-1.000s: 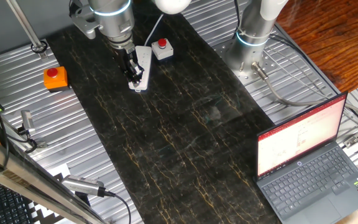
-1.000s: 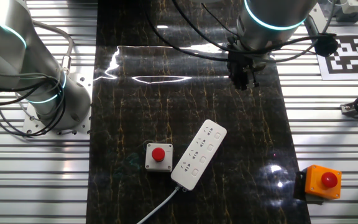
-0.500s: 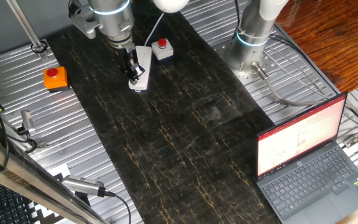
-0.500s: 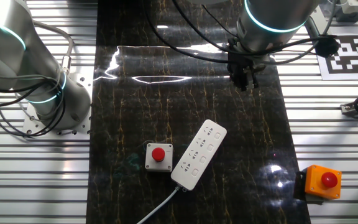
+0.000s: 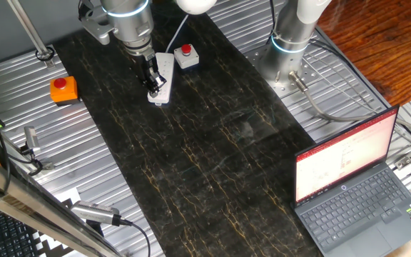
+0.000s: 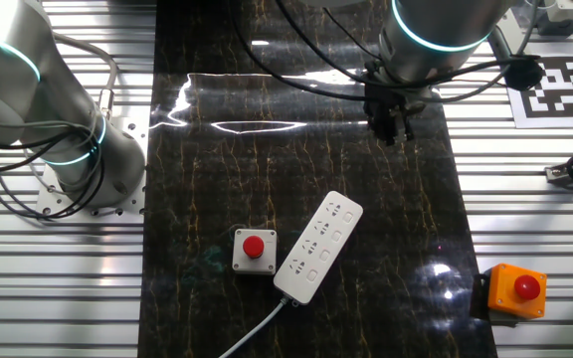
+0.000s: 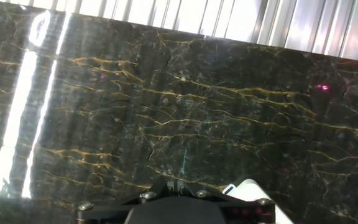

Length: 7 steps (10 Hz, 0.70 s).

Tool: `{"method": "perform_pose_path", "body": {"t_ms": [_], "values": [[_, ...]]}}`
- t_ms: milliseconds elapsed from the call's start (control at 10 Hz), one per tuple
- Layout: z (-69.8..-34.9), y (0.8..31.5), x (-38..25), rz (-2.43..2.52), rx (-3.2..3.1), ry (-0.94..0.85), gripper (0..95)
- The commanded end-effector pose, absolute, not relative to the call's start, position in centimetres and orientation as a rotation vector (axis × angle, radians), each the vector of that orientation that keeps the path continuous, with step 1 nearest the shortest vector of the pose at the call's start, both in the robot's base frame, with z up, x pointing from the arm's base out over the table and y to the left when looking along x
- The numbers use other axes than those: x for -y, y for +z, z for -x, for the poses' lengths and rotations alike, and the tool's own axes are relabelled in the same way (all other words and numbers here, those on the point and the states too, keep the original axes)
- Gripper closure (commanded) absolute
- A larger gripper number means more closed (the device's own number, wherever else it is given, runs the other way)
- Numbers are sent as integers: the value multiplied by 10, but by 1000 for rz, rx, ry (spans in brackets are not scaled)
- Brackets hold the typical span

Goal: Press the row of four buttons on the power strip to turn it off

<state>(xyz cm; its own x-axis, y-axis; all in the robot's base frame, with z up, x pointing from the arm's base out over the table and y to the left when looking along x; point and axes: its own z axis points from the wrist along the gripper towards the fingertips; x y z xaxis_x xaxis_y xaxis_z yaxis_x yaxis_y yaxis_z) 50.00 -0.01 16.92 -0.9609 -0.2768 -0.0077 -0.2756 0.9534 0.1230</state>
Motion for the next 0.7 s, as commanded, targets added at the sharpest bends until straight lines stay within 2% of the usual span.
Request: {"method": "perform_pose_path", "body": {"t_ms": [100,700], "values": [[-500,169,0,-441,3095,-190,950],[-500,169,0,-441,3094,-182,950]]}}
